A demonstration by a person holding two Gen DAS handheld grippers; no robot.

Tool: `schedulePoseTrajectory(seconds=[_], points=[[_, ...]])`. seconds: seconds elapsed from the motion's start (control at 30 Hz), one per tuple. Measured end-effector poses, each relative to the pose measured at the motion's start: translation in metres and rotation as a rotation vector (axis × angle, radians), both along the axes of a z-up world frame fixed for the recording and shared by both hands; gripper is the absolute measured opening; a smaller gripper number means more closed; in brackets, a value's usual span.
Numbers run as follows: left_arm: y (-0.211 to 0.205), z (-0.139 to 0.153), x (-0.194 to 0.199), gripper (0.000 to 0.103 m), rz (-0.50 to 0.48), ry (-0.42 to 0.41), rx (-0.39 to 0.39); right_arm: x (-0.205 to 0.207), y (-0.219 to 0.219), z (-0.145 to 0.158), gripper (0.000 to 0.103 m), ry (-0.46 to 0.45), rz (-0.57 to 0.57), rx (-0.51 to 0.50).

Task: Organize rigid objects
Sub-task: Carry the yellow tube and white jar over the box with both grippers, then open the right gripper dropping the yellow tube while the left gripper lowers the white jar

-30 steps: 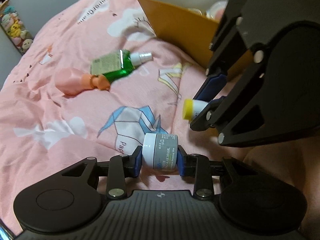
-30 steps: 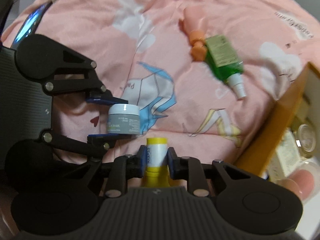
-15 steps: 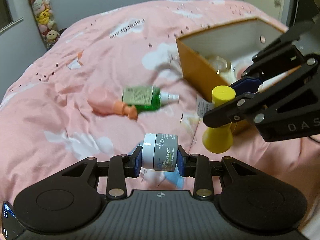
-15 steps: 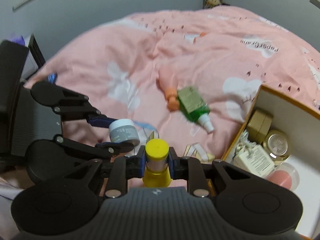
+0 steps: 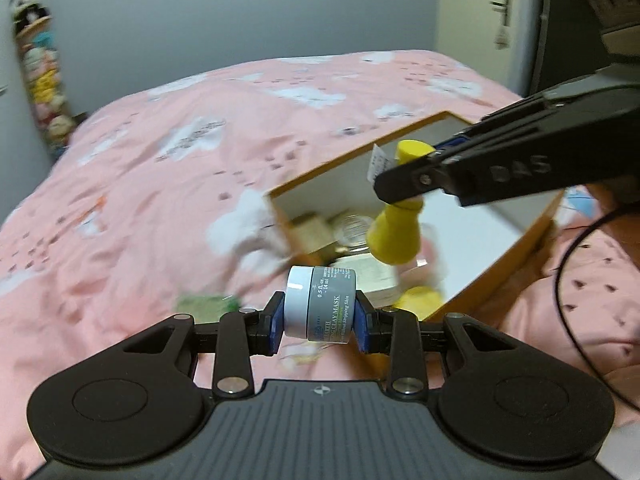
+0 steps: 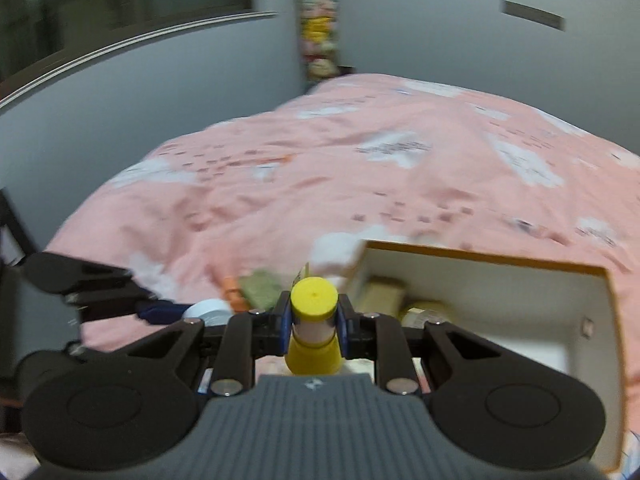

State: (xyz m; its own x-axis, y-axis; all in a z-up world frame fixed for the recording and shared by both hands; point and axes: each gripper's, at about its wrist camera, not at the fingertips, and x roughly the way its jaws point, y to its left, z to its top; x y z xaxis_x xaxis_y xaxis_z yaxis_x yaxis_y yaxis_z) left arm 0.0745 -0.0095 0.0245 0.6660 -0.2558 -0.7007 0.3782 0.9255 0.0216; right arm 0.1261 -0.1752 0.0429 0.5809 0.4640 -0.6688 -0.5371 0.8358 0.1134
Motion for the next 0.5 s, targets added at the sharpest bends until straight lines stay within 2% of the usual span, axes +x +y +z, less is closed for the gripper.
schedulePoseTrajectory(seconds=[0.17, 0.3, 0.5], points=[[-0.033, -0.007, 0.021, 0.038, -0.084, 0.051, -0.037, 0.018, -0.036, -0.014, 0.021, 0.044, -0.128, -0.034], [-0.057, -0.018, 0.038, 0.038, -0.153, 0.124, -0.084, 0.031, -0.066, -0.030, 0.021, 0.122, -0.208, -0.068], [-0.077, -0.043, 0.050, 0.038, -0.192, 0.208, -0.060, 0.039, -0.093, -0.061, 0.021, 0.243, -0.264, -0.095]])
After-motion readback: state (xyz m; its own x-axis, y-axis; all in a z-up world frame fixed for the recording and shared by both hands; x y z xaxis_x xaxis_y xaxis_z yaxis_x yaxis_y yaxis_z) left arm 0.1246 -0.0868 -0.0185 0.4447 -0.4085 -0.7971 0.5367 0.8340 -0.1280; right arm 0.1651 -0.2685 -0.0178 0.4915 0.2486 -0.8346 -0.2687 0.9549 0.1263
